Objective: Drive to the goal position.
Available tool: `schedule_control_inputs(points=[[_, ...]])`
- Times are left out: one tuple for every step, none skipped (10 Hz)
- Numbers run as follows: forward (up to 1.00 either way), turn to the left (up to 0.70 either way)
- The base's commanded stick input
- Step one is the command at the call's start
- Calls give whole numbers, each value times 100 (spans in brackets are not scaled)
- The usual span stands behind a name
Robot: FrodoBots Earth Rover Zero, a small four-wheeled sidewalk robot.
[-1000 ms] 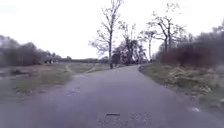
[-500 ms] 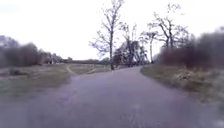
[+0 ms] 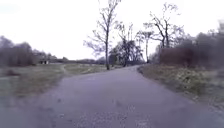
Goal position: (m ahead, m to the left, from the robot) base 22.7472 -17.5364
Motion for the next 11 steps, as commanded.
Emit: schedule_control_inputs(points=[[100,0],[100,0],[100,0],[100,0],[100,0],[100,0],[100,0],[100,0],[100,0],[100,0],[100,0]])
